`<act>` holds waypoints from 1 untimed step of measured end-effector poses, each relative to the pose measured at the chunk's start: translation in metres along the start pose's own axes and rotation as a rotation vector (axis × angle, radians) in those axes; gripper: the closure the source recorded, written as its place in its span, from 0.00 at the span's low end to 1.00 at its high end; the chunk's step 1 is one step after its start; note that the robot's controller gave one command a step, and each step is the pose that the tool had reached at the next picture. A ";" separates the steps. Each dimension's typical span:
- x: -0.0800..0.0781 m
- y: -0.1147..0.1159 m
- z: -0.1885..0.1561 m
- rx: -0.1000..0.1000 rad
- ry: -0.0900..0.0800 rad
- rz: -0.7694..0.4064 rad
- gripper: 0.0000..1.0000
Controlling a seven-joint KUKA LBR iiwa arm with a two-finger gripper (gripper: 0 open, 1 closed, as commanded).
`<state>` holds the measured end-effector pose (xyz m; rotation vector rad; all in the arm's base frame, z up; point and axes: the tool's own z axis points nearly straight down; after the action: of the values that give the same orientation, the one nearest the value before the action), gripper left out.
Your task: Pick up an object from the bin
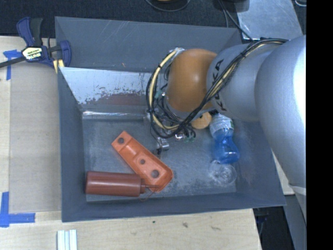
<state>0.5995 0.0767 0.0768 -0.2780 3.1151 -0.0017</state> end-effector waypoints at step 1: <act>-0.013 0.036 -0.082 -0.002 -0.003 -0.141 0.00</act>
Offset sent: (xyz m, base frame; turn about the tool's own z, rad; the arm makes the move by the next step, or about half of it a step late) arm -0.0129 0.0699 0.0322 0.0843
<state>0.6048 0.1144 0.1587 -0.4971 3.0850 -0.0002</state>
